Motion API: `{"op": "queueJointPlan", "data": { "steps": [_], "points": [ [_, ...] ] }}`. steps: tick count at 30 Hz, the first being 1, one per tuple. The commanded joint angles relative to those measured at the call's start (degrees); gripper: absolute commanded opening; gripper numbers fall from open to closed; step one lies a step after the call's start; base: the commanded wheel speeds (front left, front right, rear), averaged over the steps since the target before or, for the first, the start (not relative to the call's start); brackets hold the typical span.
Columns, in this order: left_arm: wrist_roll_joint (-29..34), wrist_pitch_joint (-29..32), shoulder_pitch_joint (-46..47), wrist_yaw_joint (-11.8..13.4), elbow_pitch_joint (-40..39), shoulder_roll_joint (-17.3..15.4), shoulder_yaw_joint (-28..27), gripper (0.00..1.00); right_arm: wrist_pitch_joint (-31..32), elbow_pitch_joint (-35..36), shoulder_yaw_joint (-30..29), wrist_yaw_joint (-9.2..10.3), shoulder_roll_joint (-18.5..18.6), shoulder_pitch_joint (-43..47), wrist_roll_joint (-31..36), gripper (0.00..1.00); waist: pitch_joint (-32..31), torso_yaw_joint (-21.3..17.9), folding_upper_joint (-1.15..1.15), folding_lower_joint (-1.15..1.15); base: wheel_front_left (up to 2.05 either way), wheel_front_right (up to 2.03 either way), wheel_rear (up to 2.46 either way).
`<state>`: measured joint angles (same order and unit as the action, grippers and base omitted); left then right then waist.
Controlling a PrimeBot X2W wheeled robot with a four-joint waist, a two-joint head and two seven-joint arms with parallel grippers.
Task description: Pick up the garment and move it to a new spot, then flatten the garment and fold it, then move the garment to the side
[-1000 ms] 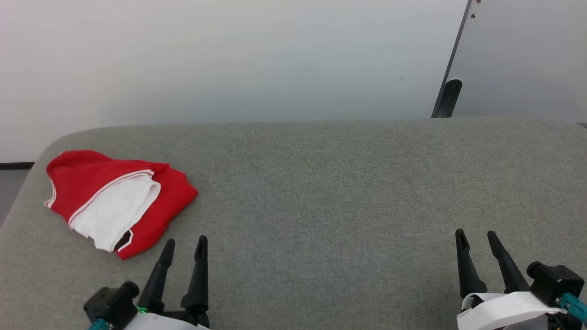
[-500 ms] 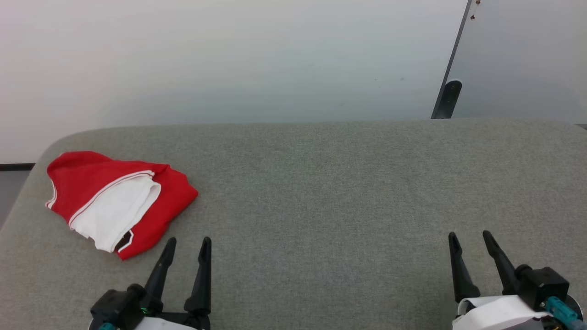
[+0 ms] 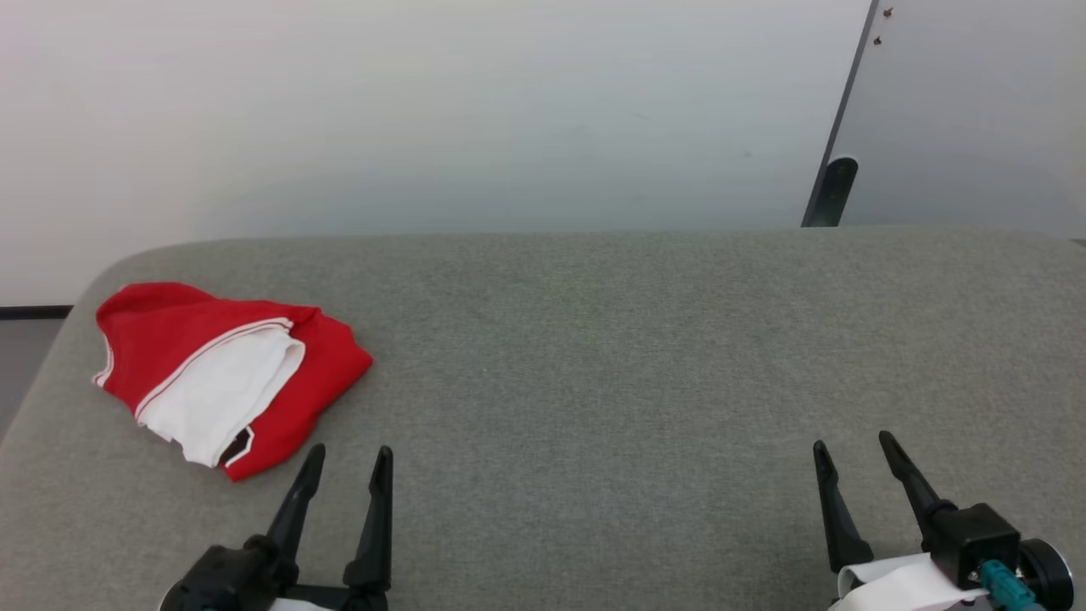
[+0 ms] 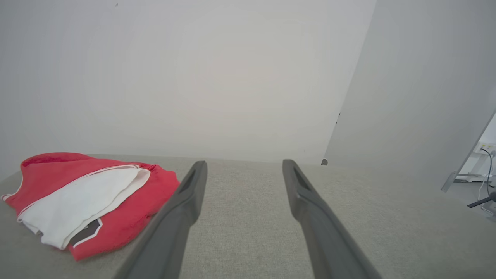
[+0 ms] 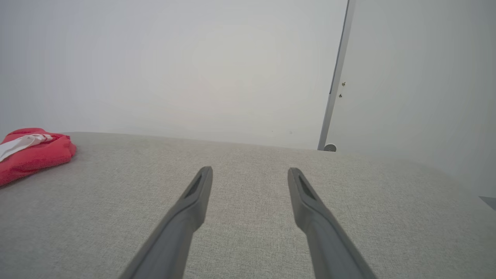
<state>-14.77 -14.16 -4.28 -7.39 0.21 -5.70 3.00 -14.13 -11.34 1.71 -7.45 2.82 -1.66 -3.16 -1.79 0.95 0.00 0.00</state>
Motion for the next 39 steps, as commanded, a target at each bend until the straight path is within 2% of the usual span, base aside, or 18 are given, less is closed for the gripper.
{"op": "queueJointPlan", "data": {
  "steps": [1,9,20,28,33,39],
  "points": [
    [0.7,-0.5,-0.6,-0.2,0.3,-0.2,0.0,1.0,-0.5,0.3,0.2,-0.06,0.1,1.1,1.6,1.0,-0.4,0.6,0.0,0.0,0.0,0.0,0.0],
    [1.6,-1.1,-0.9,-0.2,2.1,-1.1,-1.5,1.0,-1.2,-0.1,2.0,-0.06,0.1,1.7,4.7,1.0,-1.9,3.7,0.0,0.0,0.0,0.0,0.0],
    [2.2,-1.0,-2.8,0.1,4.7,0.1,-10.1,1.0,-1.2,-1.7,7.9,-0.05,0.0,1.0,2.8,1.0,-4.6,11.5,0.0,0.0,0.0,0.0,0.0],
    [2.6,-1.0,-4.3,0.0,4.4,0.2,-13.7,1.0,-1.2,-2.4,12.6,-0.05,0.0,-0.4,0.9,1.0,-5.7,16.9,0.0,0.0,0.0,0.0,0.0],
    [2.5,-1.0,-5.0,-0.1,4.3,0.7,-15.4,1.0,-1.2,-2.8,14.2,-0.05,0.1,-1.4,0.0,1.0,-5.8,18.4,0.0,0.0,0.0,0.0,0.0],
    [1.0,-1.0,-4.3,-0.1,4.7,0.7,-16.2,1.0,-1.2,-3.0,13.7,-0.05,0.1,-1.8,0.6,1.0,-4.9,18.2,0.0,0.0,0.0,0.0,0.0]
  ]
}}
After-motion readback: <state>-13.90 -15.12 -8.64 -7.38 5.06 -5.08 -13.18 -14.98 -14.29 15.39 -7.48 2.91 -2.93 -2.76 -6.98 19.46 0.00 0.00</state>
